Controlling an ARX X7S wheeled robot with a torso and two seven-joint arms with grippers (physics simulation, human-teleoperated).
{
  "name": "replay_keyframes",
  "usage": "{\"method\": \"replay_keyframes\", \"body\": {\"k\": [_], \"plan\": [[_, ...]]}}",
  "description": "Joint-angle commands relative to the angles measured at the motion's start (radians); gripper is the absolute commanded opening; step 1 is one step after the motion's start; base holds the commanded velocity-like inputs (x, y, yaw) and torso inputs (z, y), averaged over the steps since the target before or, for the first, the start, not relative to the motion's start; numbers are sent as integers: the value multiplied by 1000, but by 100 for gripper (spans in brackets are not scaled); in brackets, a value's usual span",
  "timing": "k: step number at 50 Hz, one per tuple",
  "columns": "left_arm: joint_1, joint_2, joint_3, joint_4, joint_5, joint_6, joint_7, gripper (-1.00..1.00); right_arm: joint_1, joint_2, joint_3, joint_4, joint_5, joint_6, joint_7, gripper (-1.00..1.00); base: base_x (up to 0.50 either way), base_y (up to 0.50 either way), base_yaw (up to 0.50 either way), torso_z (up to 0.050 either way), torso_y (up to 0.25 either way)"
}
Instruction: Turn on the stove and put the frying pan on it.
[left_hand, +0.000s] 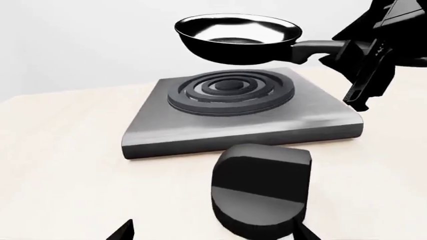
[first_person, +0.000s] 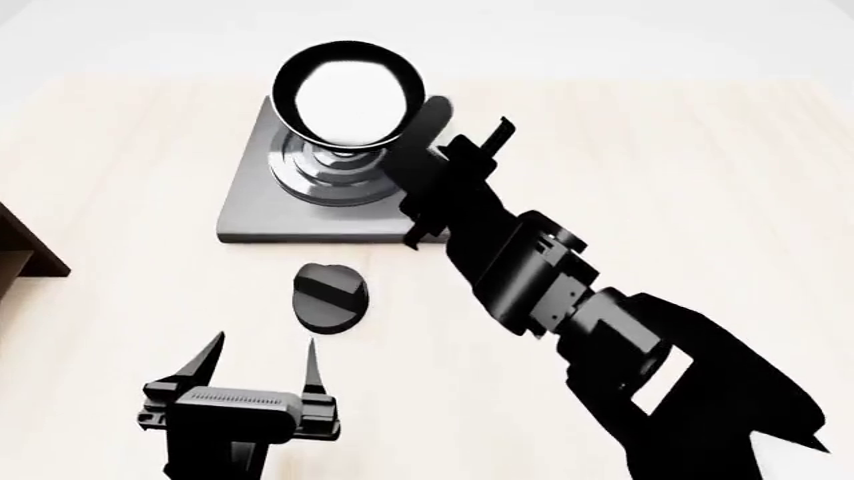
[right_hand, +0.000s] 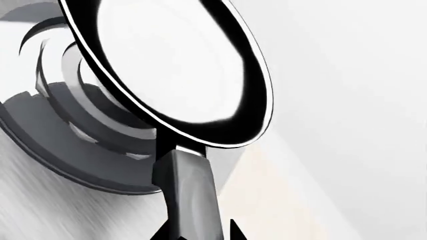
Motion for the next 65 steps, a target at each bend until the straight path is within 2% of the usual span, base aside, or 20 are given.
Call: {"method": "replay_keyframes", "body": {"k": [1,9,48,49,65], "plan": [[4,5,-11,-7,4,10,29,100,111,-30,-276,48,206,-84,119,-100,0,0,0,0,0],[18,-8,-32,12,-8,16,21,100,104,-30,-314,28,219,-72,136,-100,0,0,0,0,2],[19,-15,-48,-24,-32,41,14,100,41,-31,-312,18,183,-33,77,-100,0,0,0,0,1],[19,-15,-48,-26,-32,42,14,100,40,-31,-312,18,184,-34,77,100,0,0,0,0,10],[19,-17,-42,-24,-35,39,12,100,60,-31,-306,17,261,-41,33,100,0,0,0,0,0]]}}
